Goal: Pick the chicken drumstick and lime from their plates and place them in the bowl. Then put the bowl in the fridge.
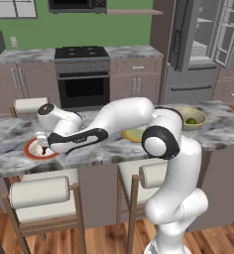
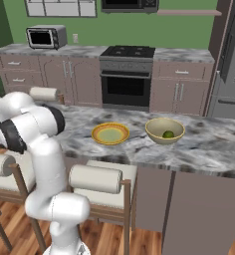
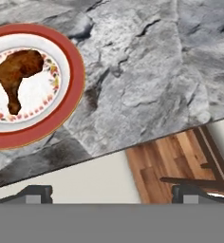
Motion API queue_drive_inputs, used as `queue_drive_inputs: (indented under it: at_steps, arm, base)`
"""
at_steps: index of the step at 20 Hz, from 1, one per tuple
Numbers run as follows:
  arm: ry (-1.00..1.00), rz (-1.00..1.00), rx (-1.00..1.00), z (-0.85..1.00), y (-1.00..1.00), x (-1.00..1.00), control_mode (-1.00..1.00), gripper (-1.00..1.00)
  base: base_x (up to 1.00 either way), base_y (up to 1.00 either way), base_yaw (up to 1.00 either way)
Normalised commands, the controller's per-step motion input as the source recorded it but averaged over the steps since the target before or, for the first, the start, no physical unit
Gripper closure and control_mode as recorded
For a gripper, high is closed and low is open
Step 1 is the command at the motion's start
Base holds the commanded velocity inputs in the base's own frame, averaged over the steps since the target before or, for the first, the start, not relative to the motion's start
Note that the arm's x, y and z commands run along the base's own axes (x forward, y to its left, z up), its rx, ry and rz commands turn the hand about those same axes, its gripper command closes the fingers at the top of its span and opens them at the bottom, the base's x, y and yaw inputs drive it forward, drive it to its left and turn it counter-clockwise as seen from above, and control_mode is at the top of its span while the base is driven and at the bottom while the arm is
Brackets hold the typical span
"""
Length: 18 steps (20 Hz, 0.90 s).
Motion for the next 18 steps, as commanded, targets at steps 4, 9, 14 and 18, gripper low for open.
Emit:
queue_drive_inputs:
  at_steps: [4, 9, 14, 18]
  arm:
    - [0.00, -0.25, -0.04, 0.11, 0.45, 0.29, -1.00, -1.00]
    - [-0.06, -0.20, -0.10, -0.04, 0.40, 0.25, -1.00, -1.00]
    - [-0.09, -0.07, -0.08, -0.13, 0.19, 0.21, -1.00, -1.00]
    - [0.00, 0.00, -0.01, 0.00, 0.00, 0.27, -1.00, -1.00]
  base:
    - [0.00, 0.00, 0.00]
    - [0.00, 0.00, 0.00]
    - [0.00, 0.00, 0.00]
    - [0.00, 0.00, 0.00]
